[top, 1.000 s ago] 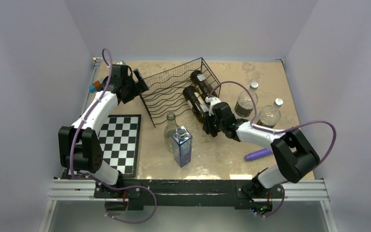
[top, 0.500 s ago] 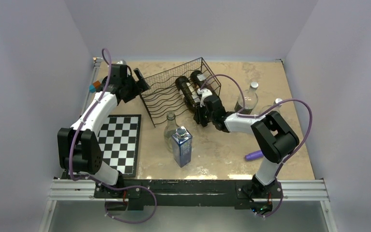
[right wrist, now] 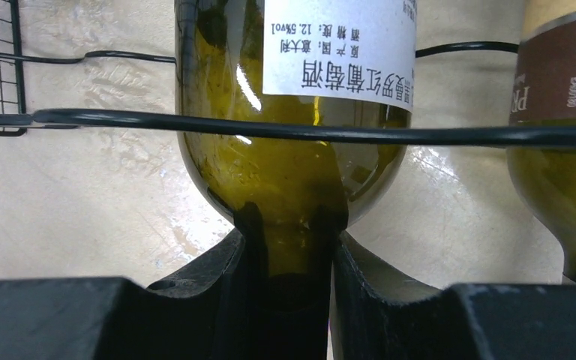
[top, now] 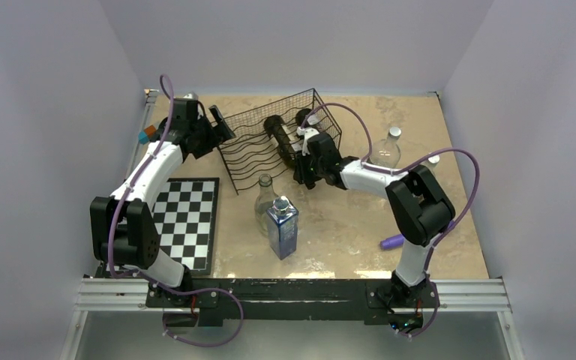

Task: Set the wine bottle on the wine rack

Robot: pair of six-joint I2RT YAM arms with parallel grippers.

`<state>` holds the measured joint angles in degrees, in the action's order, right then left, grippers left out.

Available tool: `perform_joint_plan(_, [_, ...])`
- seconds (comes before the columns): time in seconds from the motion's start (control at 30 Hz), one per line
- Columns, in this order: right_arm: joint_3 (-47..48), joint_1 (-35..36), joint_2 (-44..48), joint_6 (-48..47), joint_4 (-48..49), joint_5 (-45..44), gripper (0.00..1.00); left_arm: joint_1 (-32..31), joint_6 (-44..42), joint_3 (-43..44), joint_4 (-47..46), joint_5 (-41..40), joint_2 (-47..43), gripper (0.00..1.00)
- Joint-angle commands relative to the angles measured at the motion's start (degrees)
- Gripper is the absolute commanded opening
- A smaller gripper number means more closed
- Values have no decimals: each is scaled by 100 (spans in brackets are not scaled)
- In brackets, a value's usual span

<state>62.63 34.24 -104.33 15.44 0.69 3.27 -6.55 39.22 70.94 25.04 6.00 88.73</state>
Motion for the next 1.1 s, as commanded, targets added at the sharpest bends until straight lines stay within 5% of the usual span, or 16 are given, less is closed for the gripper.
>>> perform_joint_plan(0.0, [763,-3,22,-47,240,295,0,22,-130,225,-166,114,-30,92])
perform_joint_plan(0.07, [955,4,-68,-67,-28,373,2,22,-130,243,-165,125,-40,92])
perform_joint_plan(0.4, [1224,2,-257,94,-785,113,57,21,-151,293,-183,145,-64,92])
perform_joint_plan(0.8, [1162,-9,716,-80,-1399,-153,83,22,-477,373,-245,-129,-327,93])
perform_joint_plan(0.9, [1402,-5,1048,-265,-1904,-186,98,22,-646,418,-269,-291,-516,94])
perform_joint_plan(1.07, [1884,-55,1634,-506,-2817,-231,99,20,-1036,454,-388,-568,-899,98])
